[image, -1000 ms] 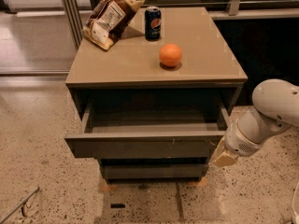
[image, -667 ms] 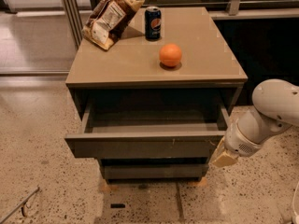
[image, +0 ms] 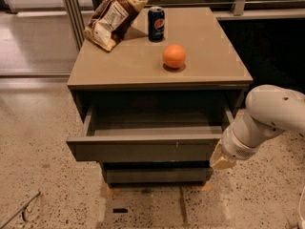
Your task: Close top drawer
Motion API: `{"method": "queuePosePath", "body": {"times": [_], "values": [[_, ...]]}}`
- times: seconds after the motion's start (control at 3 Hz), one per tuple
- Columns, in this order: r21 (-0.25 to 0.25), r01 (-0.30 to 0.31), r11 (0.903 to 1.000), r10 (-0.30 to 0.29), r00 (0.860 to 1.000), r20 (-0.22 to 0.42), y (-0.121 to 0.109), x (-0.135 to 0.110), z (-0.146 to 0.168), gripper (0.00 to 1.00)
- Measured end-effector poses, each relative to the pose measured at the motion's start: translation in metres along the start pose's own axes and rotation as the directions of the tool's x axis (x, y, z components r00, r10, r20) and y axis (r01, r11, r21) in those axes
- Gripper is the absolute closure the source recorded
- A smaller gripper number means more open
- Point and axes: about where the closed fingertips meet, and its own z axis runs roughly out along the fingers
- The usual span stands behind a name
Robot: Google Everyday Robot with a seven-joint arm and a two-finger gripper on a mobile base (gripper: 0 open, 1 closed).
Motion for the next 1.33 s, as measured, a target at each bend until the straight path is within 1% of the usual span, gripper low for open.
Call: {"method": "queuePosePath", "body": {"times": [0.33,0.67,1.0,1.33], "values": [[0.099,0.147,0.9842,-0.144,0.989,-0.037,-0.011,-0.013,0.013,1.0],[0.215,0.244,0.9456,-0.234,0.97,-0.072,-0.026,-0.024,0.018,1.0],[0.32,0.282,0.9044,-0.269,0.959,-0.084,-0.04,-0.031,0.018,1.0],[0.408,0.282,0.8683,-0.277,0.958,-0.073,-0.057,-0.035,0.014,1.0]]}}
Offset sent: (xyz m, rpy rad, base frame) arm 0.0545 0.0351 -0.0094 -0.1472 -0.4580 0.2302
